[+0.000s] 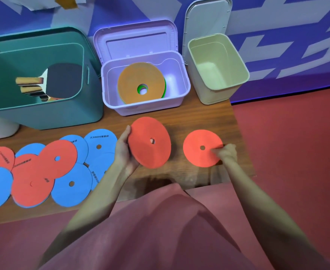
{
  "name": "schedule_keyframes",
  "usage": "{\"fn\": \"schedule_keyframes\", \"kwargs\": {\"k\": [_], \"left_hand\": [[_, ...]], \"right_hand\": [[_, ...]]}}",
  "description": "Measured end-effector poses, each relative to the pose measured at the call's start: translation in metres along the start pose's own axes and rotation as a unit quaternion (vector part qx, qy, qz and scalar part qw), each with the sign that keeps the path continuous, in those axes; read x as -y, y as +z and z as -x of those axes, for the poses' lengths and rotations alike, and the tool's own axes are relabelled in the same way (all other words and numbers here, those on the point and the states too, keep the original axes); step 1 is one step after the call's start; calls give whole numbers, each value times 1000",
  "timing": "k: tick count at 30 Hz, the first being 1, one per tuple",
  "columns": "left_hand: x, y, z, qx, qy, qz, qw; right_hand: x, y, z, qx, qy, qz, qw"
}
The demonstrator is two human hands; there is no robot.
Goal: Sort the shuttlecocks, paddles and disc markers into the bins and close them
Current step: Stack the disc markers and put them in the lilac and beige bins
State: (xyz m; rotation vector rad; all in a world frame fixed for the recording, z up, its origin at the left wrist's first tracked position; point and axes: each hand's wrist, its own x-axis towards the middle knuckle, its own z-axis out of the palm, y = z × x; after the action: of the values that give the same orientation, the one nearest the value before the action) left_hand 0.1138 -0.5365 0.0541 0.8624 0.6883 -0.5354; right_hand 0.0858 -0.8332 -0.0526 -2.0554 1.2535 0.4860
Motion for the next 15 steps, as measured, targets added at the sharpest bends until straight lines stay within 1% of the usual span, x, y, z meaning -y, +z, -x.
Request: {"fn": "schedule_keyframes", "kwargs": {"k": [3,5,7,9,10,12,14,15], "left_hand": [[-3,-2,0,-6,7,5,1000],[-5,-4,1,-14,14,1,1000],[-7,-7,1,-21,22,1,1000],[-10,-11,1,-30,27,1,999],[-11,-12,1,-33,28,0,999],[-12,-12,1,-31,29,2,999],[-11,-10,3,-24,31,10,999],[-9,-8,4,-19,33,15,999]], "right_hand": [[8,-1,2,62,-89,29,994],[18,-4,14,66,-147,8,987],[31,-15,29,40,-225,-83,970],[44,-28,48,34,-309,-182,933],[49,-34,55,59,-331,-243,910],[59,-41,72,160,-329,-358,859],[67,-41,88,254,-309,-415,817],[68,-37,93,290,-302,-420,805]]}}
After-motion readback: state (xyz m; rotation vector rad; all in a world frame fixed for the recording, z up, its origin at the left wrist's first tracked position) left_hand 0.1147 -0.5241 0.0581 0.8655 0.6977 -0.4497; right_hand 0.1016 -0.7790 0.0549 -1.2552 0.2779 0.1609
